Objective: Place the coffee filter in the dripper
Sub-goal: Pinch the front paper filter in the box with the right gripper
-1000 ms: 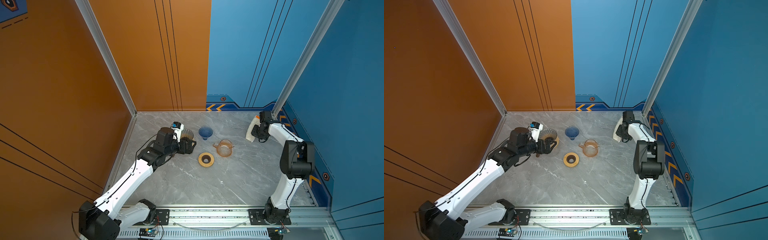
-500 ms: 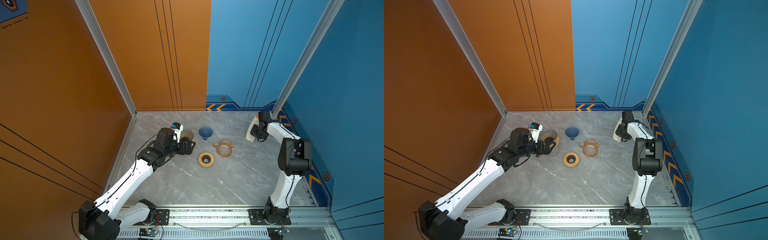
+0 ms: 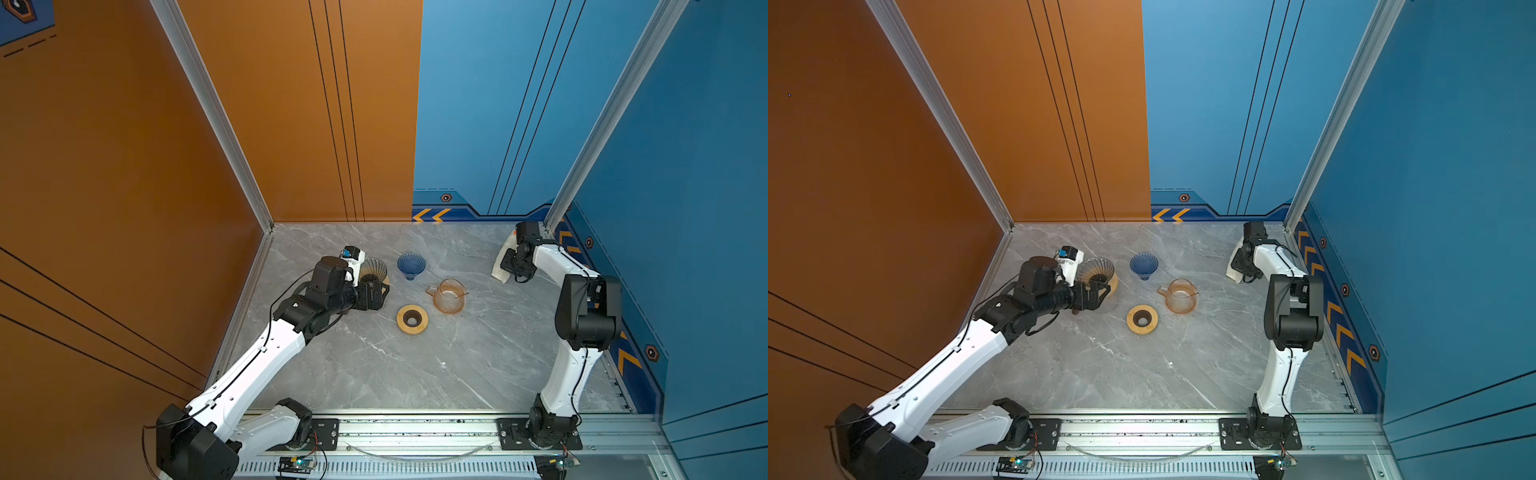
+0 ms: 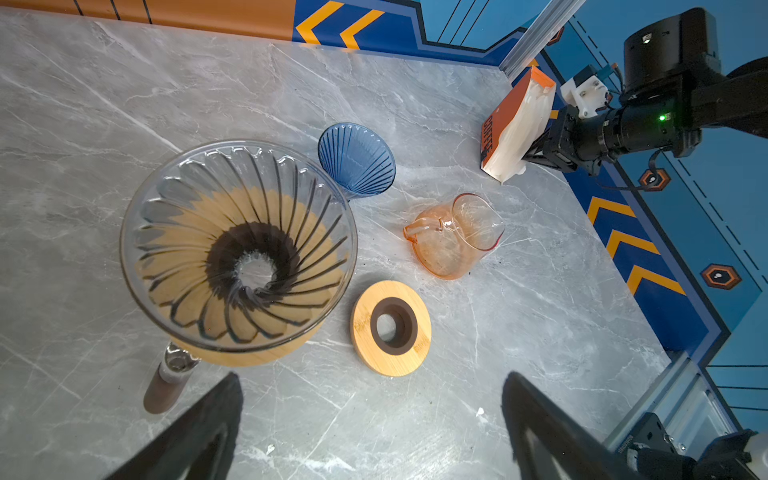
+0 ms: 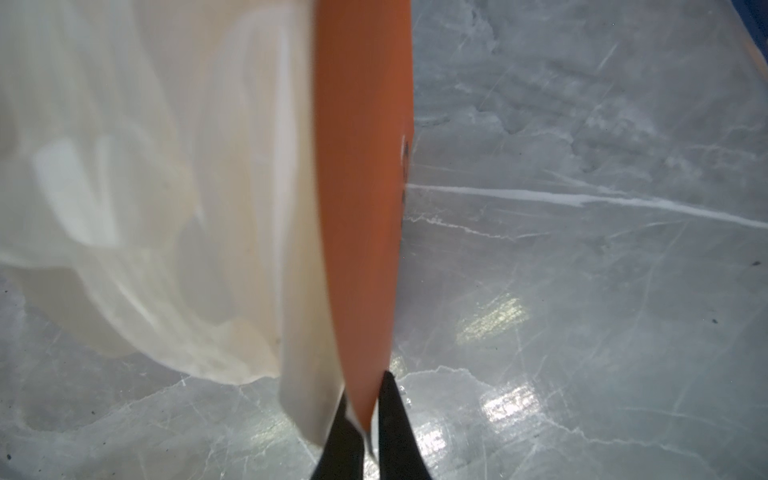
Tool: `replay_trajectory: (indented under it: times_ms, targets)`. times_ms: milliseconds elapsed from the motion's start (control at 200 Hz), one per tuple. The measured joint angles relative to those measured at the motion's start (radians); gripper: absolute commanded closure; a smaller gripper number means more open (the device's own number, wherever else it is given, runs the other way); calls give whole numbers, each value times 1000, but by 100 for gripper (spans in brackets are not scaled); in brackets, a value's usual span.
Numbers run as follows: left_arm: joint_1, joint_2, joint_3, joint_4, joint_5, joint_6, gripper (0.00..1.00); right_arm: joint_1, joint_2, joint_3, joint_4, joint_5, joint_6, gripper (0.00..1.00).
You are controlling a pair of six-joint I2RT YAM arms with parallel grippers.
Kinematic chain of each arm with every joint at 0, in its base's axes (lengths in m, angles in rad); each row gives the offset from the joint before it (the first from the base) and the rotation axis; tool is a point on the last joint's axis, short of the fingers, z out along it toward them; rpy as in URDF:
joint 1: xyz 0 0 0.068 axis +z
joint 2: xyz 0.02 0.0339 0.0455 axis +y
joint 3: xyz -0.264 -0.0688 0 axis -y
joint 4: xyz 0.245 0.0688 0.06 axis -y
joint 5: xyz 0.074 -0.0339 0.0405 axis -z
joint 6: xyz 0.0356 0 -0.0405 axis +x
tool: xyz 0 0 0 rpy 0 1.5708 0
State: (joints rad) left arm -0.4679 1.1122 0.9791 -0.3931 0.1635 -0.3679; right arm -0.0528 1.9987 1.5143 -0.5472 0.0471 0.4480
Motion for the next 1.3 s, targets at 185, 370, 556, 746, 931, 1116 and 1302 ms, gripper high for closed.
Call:
replay_trajectory:
  times_ms: [185,370,556,746,931,1116,1302]
  targets:
    - [0,0,0,0,0,0,2,0,1,2,1,8,-8,100]
    - [0,0,0,0,0,0,2,1,1,2,-1,14,-56,100]
    - [0,5,0,0,1,0,2,1,1,2,-24,35,-144,100]
    - [0,24,0,0,1,-4,2,1,-1,-1,-70,53,-250,100]
    - [0,34,0,0,2,-8,2,1,-20,-6,-93,63,-319,100]
    - [0,38,0,1,2,-16,2,6,-37,-6,-101,63,-364,100]
    - [0,41,0,1,4,-19,2,21,-45,-4,-112,73,-393,100]
